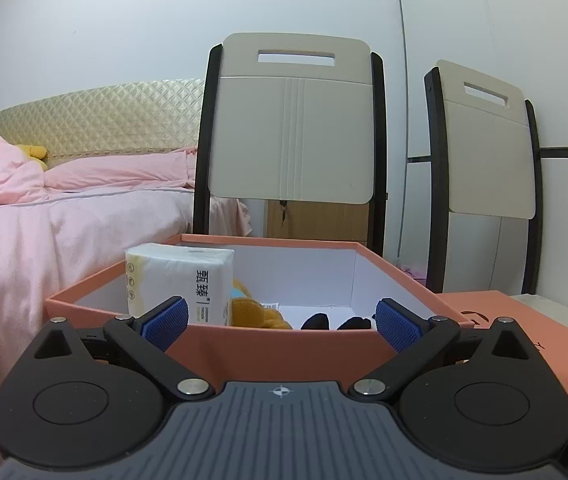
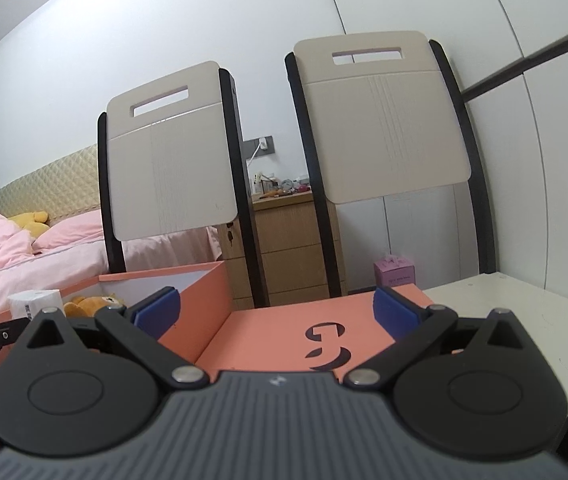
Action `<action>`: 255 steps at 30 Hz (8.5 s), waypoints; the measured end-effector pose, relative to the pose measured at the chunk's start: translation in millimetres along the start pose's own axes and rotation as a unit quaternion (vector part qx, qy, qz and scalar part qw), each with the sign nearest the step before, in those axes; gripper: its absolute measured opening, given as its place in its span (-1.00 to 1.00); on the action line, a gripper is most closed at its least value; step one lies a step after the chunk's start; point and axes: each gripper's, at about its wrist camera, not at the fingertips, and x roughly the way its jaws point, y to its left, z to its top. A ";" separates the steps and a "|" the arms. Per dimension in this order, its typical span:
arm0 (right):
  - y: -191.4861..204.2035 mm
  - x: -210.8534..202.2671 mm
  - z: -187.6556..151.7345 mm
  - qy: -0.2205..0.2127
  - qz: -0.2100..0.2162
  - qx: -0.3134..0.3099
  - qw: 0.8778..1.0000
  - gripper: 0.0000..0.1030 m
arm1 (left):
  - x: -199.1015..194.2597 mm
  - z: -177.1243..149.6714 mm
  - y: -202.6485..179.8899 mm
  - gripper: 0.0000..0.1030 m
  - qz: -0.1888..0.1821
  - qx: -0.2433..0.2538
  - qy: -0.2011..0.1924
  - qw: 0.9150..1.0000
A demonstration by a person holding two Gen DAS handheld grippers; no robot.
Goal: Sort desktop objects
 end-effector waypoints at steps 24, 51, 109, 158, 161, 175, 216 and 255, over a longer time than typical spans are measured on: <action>-128.1 5.9 -23.7 0.155 -0.029 0.008 0.987 1.00 | 10.7 -63.4 -91.3 0.96 -0.145 0.061 0.112 0.981; -134.8 29.8 -41.8 0.169 -0.029 0.008 0.985 1.00 | 31.0 -67.9 -132.6 0.96 -0.171 0.077 0.173 0.967; -180.1 -89.0 -32.8 0.119 0.117 0.298 0.940 0.30 | 35.9 -29.9 -35.3 0.42 -0.358 -0.278 0.262 0.852; 34.5 120.8 -29.7 0.166 0.164 0.247 0.941 0.52 | 4.0 40.8 106.5 0.85 0.032 -0.105 -0.002 0.994; 35.4 117.0 -28.7 0.154 0.143 0.235 0.949 0.53 | 2.9 38.7 103.3 0.85 0.037 -0.101 -0.010 0.994; 46.1 96.2 -34.6 0.103 0.084 0.214 0.968 0.10 | 9.0 28.1 81.7 0.47 0.067 -0.039 -0.014 0.997; 57.9 110.7 -48.0 0.060 0.020 0.237 0.970 -0.01 | 56.1 40.5 85.9 0.56 0.049 -0.032 0.014 0.998; 72.8 149.2 -37.7 0.084 0.089 0.209 0.970 0.19 | 31.3 31.7 100.2 0.76 0.115 -0.053 -0.006 0.992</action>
